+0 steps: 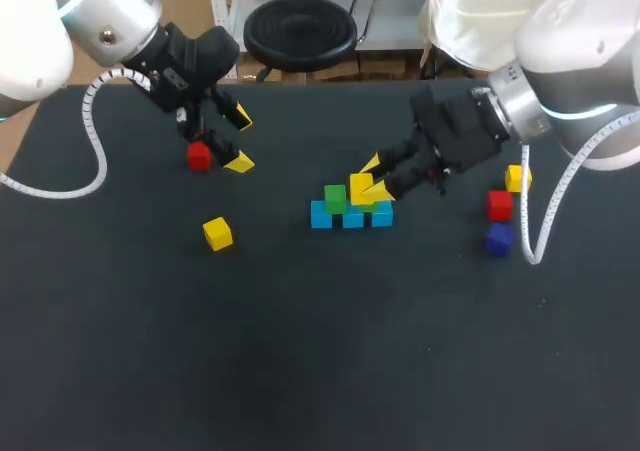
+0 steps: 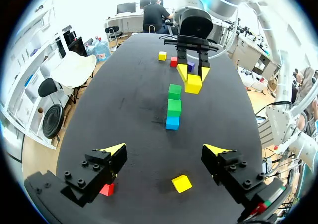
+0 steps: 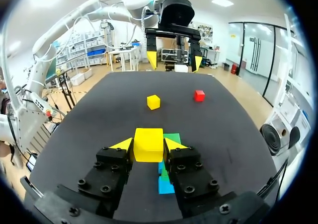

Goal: Place the blue cubes, place green cubes on the blue cubes, place the yellow cubes on the green cubes, then place the red cubes on the yellow cubes, and place purple cube on the red cubes.

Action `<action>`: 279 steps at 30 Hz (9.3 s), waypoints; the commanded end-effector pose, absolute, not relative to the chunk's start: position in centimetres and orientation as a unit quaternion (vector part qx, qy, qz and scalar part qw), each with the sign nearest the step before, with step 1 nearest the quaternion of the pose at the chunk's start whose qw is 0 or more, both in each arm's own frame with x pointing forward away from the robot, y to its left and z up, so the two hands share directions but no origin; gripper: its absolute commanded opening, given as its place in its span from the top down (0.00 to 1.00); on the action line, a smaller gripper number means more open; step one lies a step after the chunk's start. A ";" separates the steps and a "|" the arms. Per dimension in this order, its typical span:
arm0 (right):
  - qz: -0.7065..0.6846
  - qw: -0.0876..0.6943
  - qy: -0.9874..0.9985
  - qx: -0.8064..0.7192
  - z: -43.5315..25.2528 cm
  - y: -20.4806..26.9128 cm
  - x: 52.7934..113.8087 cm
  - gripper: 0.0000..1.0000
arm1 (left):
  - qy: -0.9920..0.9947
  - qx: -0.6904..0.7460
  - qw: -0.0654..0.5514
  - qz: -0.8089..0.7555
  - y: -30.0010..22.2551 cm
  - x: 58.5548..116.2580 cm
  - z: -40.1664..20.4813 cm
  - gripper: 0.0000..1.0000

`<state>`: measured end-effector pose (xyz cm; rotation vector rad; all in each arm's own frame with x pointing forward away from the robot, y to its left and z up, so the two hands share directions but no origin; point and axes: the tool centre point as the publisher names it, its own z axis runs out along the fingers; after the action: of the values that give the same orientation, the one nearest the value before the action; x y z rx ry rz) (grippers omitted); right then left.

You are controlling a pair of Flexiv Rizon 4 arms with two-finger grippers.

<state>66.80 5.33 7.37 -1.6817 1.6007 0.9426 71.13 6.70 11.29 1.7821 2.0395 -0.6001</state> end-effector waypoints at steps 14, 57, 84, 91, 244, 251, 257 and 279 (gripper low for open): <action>0.353 0.308 0.622 -0.627 7.2 5.7 67.1 1.00 | 0.722 0.632 0.183 -0.213 6.8 71.1 11.3 0.00; 0.355 0.303 0.618 -0.632 6.2 6.3 68.5 1.00 | 0.722 0.632 0.183 -0.213 6.8 71.1 11.3 0.00; 0.350 0.303 0.627 -0.626 5.9 6.3 68.7 1.00 | 0.722 0.632 0.183 -0.213 6.8 71.1 11.3 0.00; 0.351 0.303 0.627 -0.626 5.9 6.3 69.0 1.00 | 0.722 0.632 0.183 -0.213 6.8 71.1 11.3 0.00; 0.284 0.369 0.683 -0.562 11.6 -11.2 66.2 0.00 | 0.722 0.632 0.183 -0.213 6.8 71.1 11.3 0.00; 0.280 0.328 0.718 -0.547 11.3 -13.1 66.0 0.00 | 0.722 0.632 0.183 -0.213 6.8 71.1 11.3 0.00; 0.280 0.328 0.718 -0.547 11.3 -13.1 66.0 0.00 | 0.722 0.632 0.183 -0.213 6.8 71.1 11.3 0.00; 0.296 0.333 0.685 -0.576 8.2 -19.7 67.6 0.00 | 0.722 0.632 0.183 -0.213 6.8 71.1 11.3 0.00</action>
<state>66.15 -19.56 9.09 -1.4935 1.8235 0.7132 71.13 6.69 11.29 1.7822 2.0393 -0.6001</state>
